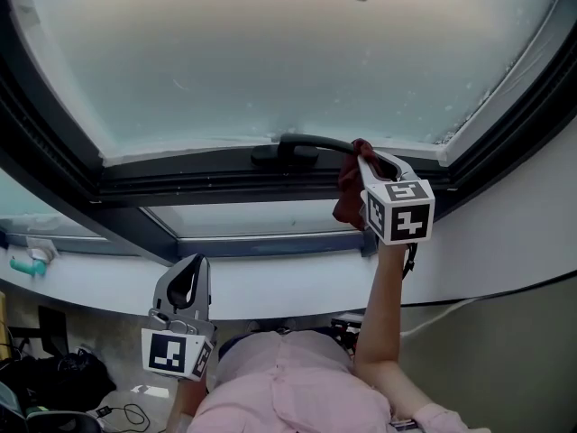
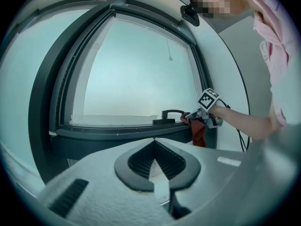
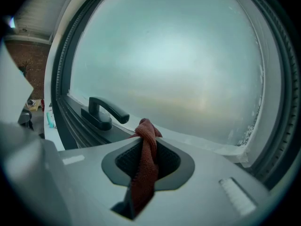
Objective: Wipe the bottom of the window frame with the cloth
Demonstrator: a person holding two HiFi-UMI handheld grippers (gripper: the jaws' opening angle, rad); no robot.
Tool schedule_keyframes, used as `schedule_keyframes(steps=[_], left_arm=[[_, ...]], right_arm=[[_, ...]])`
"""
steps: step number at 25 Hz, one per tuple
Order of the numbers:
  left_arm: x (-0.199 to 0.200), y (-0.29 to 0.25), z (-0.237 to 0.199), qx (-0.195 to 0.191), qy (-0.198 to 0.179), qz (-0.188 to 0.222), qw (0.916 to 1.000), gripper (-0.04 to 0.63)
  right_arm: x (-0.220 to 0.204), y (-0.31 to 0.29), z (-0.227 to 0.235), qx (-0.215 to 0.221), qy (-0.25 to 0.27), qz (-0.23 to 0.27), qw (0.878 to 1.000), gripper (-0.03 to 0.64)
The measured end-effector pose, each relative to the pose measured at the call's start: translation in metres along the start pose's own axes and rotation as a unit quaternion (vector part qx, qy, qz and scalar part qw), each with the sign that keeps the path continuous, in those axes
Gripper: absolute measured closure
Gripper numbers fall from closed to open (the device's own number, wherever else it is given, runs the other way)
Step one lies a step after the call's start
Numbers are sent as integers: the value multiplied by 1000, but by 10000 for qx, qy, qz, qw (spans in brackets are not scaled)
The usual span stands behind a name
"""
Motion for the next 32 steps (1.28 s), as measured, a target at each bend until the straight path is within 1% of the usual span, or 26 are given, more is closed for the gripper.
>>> schedule_keyframes(steps=[9,15,23,32], left_arm=[[5,-13,16,-101,-35,68,9999,597],[4,-15,17,-51,-28,29,10000,597],[8,-21,26,-79,-28,126,9999,597],[9,-27,32,-34,-34,141,9999,597]], right_arm=[[-4,4,10,113,-77,74,9999,558],[-10,12,31,-39,-240,79,9997,558],[-12,15,41,13,-296,130,9995,558],[-23,26,70,-168,-474,137,9986,558]])
Point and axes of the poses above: the fingertips, and each gripper's own axes: y backward along the fingers, z to its right, x out of its top, the point moved 3 cm from there along y, backward along the fingers, and after that the axes turned 8 degrees about x, right-handed, at the moved point
